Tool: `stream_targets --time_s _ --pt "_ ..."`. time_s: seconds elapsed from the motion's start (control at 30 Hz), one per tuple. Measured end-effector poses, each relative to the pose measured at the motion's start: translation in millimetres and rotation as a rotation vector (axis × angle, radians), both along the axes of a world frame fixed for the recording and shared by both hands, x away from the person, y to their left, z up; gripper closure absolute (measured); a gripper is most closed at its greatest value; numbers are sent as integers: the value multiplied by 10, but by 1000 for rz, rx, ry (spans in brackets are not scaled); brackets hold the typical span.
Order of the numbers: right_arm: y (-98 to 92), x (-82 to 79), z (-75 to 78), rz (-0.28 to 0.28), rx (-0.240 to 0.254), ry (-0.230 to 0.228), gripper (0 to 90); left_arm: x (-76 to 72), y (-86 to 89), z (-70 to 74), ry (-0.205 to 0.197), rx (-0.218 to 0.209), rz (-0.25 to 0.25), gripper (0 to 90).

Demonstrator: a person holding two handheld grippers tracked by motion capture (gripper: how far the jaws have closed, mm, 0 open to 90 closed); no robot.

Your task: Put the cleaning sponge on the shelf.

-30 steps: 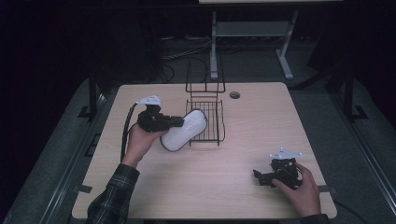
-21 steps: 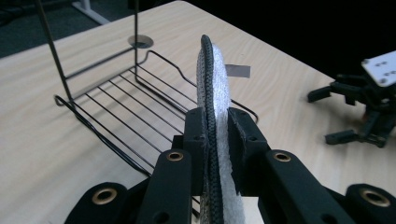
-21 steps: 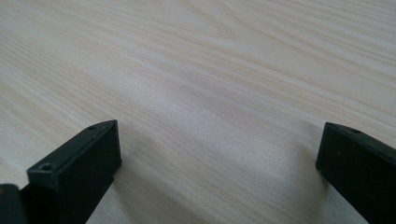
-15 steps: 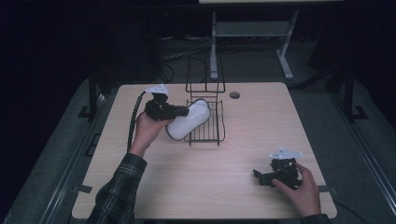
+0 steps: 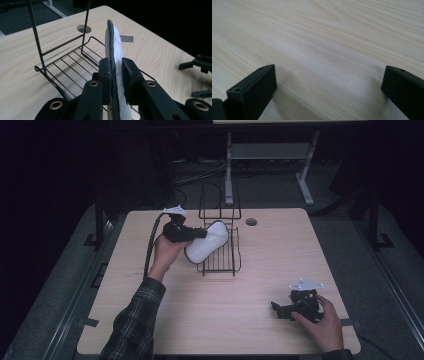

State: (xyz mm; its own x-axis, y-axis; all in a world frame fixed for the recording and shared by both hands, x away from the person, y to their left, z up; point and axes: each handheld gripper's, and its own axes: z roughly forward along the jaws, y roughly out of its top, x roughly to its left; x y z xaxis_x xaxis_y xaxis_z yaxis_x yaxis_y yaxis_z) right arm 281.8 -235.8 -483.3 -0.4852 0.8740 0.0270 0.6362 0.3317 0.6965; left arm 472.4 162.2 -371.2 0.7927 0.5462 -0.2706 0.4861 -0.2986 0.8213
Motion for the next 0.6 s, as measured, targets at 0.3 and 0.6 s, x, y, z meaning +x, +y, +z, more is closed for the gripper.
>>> stream_targets --time_s 0.3,0.6 --pt "0 -1 0 -1 0 1 0 113 -60 -110 26 4 7 776" --pt "0 0 0 0 0 0 0 188 -122 -169 23 8 26 774"
